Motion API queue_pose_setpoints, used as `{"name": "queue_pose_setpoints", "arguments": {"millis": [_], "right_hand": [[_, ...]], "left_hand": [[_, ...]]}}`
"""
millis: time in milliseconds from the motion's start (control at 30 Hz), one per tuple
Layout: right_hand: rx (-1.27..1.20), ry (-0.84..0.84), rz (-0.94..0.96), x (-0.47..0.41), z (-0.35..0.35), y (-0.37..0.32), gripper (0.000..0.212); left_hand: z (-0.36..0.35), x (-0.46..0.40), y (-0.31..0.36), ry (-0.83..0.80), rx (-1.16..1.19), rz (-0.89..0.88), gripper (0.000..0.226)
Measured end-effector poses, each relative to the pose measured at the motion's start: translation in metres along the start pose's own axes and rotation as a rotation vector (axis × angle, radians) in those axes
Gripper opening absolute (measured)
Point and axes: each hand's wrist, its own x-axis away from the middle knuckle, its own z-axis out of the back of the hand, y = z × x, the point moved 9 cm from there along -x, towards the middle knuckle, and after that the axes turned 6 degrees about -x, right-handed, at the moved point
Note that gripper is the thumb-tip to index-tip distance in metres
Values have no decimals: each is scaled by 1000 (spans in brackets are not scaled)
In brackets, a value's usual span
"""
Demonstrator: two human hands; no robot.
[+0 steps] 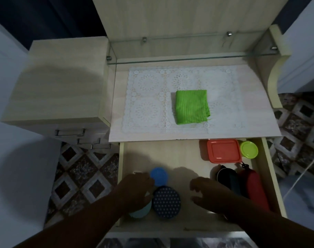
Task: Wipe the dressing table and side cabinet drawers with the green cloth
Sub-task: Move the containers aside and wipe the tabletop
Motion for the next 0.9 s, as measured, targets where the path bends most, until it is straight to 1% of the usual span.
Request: {"name": "queue_pose_setpoints", "arguments": {"millis": [33, 67, 133, 167, 200, 233, 300, 333, 400, 467, 533, 600, 633, 700, 767, 833, 900], "right_hand": [[51, -109, -22, 13, -10, 11, 39], [93, -211, -34, 29, -21, 23, 42], [121, -339, -36, 60, -37, 41, 48], [95, -362, -41, 73, -41, 49, 49], [50, -353, -46, 83, -43, 55, 49], [20, -322, -43, 93, -43, 62, 49], [20, -261, -47, 105, -40, 71, 48], [30, -237, -44, 108, -38, 73, 46], [57, -197, -30, 111, -34, 79, 37], [109, -141, 11, 115, -33, 83, 31], [207, -110, 46, 120, -38, 86, 24], [342, 14, 145, 123, -37, 81, 8], [400, 56, 193, 126, -37, 76, 4], [482, 157, 274, 129, -31, 69, 11], [514, 201, 296, 129, -23, 66, 6], [519, 204, 297, 123, -21, 71, 17], [506, 211, 259, 114, -14, 76, 27]], "left_hand": [[-4, 6, 12, -54, 79, -8, 39], [-12, 13, 24, -146, 175, 11, 50], [-29, 26, 47, -342, 280, 27, 70], [-35, 33, 59, -397, 278, 4, 79], [-39, 38, 68, -436, 271, -12, 79], [-41, 40, 77, -449, 265, -21, 70], [-41, 42, 89, -437, 257, -11, 47], [-43, 42, 91, -435, 242, 6, 42], [-44, 43, 92, -421, 208, 42, 37], [-38, 42, 94, -390, 166, 26, 36], [-37, 42, 95, -308, 69, -10, 32], [-40, 43, 101, -333, -88, -63, 22], [-40, 42, 106, -322, -128, -97, 20], [-39, 40, 113, -312, -183, -146, 21], [-35, 36, 113, -285, -230, -138, 24], [-29, 30, 109, -225, -245, -123, 23], [-22, 24, 100, -214, -260, -99, 21]]}}
